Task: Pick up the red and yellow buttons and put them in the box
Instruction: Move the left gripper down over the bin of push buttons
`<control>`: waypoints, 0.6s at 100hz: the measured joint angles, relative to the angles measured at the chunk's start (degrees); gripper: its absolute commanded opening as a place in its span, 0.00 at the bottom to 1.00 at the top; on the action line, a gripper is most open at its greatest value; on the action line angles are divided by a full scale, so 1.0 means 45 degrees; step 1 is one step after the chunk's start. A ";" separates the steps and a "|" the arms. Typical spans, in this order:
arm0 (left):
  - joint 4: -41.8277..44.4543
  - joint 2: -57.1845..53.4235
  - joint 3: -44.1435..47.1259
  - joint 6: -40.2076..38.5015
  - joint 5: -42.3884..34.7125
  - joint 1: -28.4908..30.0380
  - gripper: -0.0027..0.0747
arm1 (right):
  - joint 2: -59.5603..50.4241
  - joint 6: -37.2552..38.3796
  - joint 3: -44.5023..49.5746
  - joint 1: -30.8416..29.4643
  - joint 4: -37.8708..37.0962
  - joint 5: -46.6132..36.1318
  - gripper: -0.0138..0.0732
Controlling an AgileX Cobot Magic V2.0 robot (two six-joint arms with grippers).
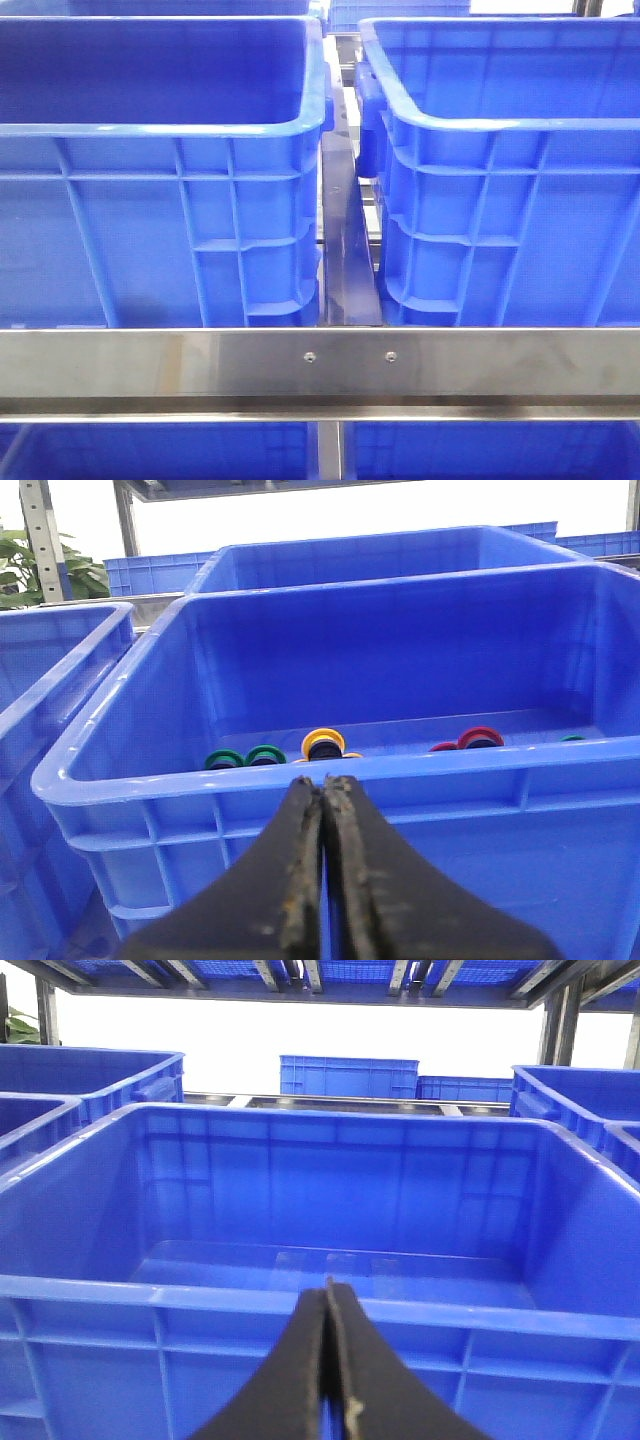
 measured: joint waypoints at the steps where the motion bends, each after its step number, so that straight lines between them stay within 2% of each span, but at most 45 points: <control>1: 0.0000 0.0000 0.0000 0.0000 0.0000 0.0000 0.01 | 0.0000 0.0000 0.0000 0.0000 0.0000 0.0000 0.08; 40: -0.0382 0.0000 0.0000 0.0000 0.0149 0.0000 0.01 | 0.0000 0.0000 0.0000 0.0000 0.0000 0.0000 0.08; 50: -0.0663 0.0000 -0.0308 0.0000 0.1102 0.0000 0.01 | 0.0000 0.0000 0.0000 0.0000 0.0000 0.0000 0.08; 60: -0.0746 0.0000 -0.1437 0.0000 0.2462 0.0000 0.01 | 0.0000 0.0000 0.0000 0.0000 0.0000 0.0000 0.08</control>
